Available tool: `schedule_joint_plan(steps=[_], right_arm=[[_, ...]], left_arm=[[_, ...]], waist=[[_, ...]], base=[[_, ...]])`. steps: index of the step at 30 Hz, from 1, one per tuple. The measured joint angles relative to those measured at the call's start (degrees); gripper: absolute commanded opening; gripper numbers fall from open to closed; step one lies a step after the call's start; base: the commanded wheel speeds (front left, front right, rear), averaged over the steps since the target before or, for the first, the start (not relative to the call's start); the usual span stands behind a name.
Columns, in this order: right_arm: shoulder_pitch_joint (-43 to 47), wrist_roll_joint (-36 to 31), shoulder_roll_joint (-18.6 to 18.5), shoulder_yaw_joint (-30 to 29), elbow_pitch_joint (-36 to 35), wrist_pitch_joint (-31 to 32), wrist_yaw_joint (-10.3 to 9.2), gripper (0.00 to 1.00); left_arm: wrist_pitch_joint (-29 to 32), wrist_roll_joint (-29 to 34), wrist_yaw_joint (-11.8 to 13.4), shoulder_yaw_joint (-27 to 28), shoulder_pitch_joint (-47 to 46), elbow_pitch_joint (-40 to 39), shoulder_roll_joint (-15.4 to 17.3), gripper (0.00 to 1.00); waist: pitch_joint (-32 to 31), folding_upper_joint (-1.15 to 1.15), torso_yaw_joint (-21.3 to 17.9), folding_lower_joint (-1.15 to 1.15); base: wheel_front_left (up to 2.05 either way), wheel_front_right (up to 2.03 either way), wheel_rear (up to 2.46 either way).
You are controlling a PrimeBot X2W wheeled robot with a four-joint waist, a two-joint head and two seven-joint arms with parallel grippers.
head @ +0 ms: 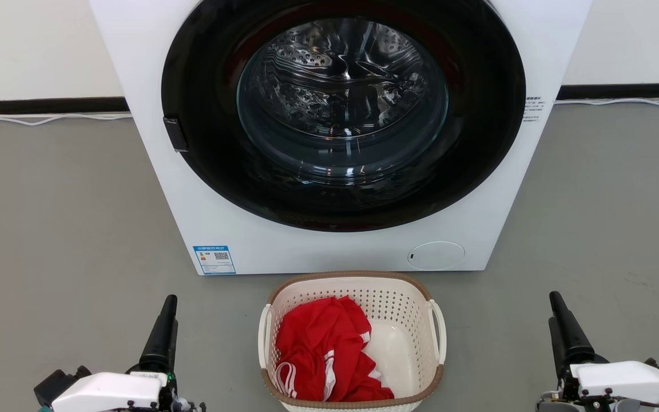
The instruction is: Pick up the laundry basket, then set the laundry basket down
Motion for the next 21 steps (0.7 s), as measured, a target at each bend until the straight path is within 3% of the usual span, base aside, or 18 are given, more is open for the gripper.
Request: schedule_joint_plan(steps=[21], right_arm=[[0.0,-20.2,-1.3,2.2,-0.7,-3.5,0.00,1.00]], left_arm=[[-3.3,16.9,0.5,-1.8,0.5,-1.3,0.2,1.00]], waist=[[-0.2,0.00,0.4,0.00]], base=[[0.00,0.00,0.00]])
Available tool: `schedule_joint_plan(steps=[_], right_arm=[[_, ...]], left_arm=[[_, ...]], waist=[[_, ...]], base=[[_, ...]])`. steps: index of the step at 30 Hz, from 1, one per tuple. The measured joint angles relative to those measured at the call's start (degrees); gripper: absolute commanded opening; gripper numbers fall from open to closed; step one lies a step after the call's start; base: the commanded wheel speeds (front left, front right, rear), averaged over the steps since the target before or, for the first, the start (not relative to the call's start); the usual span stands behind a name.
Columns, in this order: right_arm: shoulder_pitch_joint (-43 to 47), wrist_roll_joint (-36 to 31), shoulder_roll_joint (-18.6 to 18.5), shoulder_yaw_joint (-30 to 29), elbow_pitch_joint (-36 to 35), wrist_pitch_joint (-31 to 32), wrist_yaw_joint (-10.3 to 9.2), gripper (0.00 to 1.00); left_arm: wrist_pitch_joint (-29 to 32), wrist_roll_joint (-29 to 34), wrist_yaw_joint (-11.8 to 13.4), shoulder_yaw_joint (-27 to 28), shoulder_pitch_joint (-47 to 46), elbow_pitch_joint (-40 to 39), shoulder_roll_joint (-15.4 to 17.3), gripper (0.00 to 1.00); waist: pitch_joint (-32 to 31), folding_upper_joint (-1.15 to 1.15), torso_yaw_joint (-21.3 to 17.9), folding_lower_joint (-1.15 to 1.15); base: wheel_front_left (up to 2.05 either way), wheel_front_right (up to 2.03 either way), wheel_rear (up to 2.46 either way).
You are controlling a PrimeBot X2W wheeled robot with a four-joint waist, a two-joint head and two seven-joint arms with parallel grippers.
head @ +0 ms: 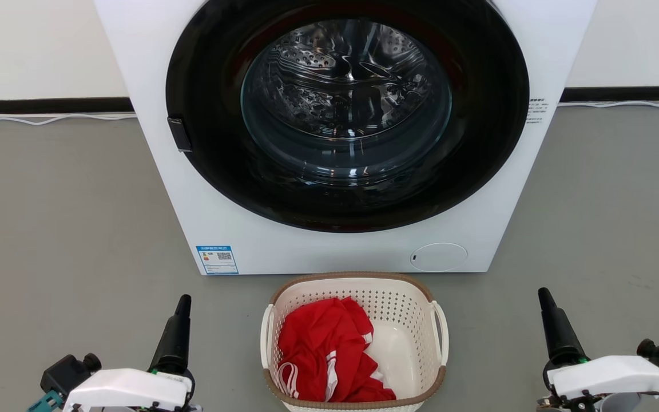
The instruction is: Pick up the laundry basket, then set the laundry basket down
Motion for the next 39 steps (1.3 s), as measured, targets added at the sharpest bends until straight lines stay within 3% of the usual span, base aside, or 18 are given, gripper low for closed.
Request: schedule_joint_plan(steps=[39], right_arm=[[-0.1,-29.2,-2.8,5.4,2.1,-6.5,0.01,1.00]], left_arm=[[-6.5,32.0,0.5,-2.7,0.8,-1.3,0.2,1.00]], waist=[[-0.4,0.00,0.3,0.00]], base=[[0.00,0.00,0.00]])
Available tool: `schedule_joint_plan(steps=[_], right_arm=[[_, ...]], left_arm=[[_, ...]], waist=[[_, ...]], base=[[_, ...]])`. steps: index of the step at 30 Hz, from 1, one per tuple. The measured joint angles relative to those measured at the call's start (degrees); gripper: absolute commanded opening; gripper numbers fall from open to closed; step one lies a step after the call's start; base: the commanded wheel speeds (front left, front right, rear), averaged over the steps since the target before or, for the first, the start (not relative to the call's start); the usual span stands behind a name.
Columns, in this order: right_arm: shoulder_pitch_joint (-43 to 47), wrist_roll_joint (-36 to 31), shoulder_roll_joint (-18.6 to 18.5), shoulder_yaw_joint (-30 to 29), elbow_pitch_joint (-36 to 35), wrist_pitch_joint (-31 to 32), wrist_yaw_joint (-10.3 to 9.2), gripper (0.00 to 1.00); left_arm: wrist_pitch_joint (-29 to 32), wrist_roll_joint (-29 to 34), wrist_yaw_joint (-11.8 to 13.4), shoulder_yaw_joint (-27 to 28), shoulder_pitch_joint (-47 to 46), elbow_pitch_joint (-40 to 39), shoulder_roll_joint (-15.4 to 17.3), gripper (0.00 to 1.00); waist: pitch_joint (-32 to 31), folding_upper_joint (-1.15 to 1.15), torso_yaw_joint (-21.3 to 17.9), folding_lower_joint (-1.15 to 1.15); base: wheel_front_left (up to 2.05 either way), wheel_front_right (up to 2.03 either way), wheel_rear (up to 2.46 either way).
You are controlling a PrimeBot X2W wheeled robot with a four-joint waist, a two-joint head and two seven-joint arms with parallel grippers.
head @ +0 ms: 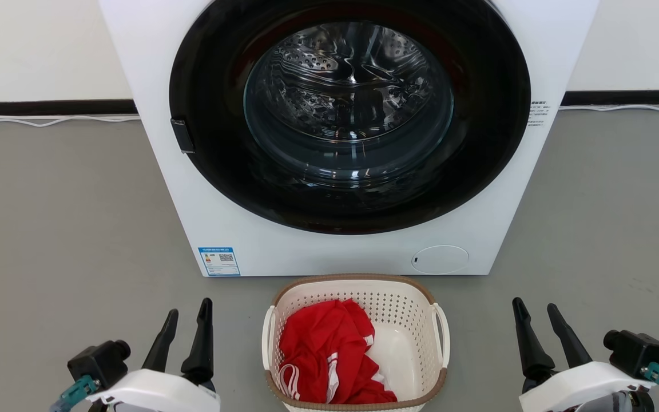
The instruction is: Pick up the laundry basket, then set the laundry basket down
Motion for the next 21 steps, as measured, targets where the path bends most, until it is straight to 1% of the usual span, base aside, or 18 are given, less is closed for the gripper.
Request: schedule_joint_plan(steps=[13,21], right_arm=[[0.0,-8.4,0.1,-0.2,2.0,-2.0,0.01,1.00],[0.0,-12.6,0.3,-0.2,2.5,-3.1,0.01,1.00]], left_arm=[[-2.0,8.7,0.3,-0.1,0.9,0.0,0.1,1.00],[-3.2,12.6,0.5,-0.2,0.9,0.0,0.2,1.00]], waist=[[0.2,0.00,0.0,0.00],[0.2,0.00,0.0,0.00]], base=[[0.00,0.00,0.00],[0.00,0.00,0.00]])
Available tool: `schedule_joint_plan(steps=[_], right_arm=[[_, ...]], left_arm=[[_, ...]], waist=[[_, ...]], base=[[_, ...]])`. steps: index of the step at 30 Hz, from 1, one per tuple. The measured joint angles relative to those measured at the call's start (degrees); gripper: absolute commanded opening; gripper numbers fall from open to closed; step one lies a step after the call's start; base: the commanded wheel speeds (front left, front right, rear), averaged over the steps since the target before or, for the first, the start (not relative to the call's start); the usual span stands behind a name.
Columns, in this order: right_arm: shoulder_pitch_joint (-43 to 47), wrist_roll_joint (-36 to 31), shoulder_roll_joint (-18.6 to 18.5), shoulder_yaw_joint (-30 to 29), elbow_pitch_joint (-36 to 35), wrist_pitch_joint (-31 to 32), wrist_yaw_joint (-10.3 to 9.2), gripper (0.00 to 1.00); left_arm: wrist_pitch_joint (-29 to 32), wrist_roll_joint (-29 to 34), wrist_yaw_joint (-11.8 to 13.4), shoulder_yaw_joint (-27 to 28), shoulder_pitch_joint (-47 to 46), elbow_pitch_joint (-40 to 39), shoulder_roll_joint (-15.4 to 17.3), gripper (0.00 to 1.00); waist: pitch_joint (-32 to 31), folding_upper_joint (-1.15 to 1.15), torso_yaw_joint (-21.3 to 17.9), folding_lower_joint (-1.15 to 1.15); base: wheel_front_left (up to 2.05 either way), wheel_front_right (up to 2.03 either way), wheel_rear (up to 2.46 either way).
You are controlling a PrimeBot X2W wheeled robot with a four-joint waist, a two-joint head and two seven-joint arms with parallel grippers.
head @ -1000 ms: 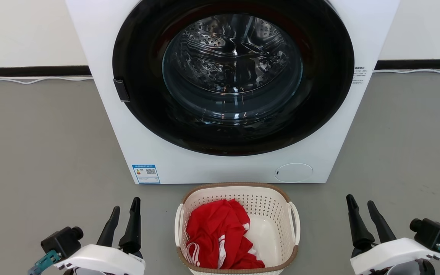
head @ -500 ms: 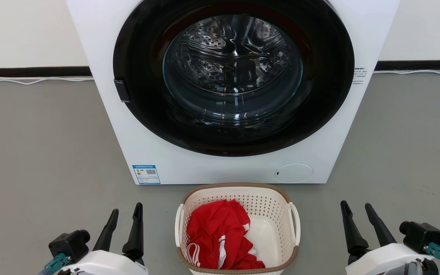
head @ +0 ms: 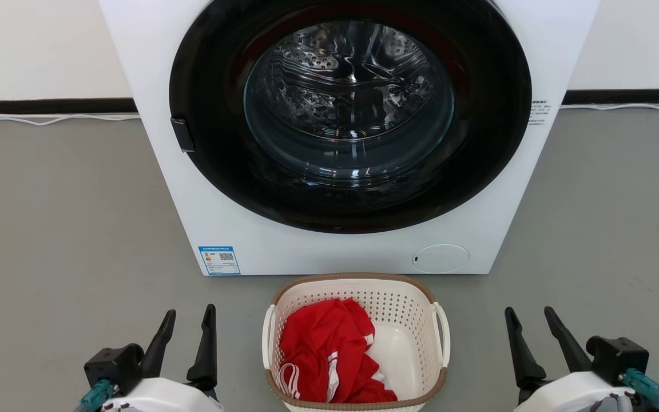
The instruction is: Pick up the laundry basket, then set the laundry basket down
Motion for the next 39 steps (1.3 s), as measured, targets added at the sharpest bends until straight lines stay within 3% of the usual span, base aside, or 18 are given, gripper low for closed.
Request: schedule_joint_plan(steps=[20,39], right_arm=[[-0.2,-13.6,-0.1,0.6,0.8,-3.3,0.07,1.00],[-0.2,-13.9,-0.2,0.1,1.4,-3.5,0.07,1.00]], left_arm=[[-3.2,11.7,0.0,0.0,0.7,0.2,0.2,1.00],[-3.4,11.7,0.0,0.6,0.9,0.9,0.2,1.00]], waist=[[0.1,0.00,0.2,0.00],[1.3,0.00,0.2,0.00]], base=[[0.00,0.00,0.00],[0.00,0.00,0.00]])
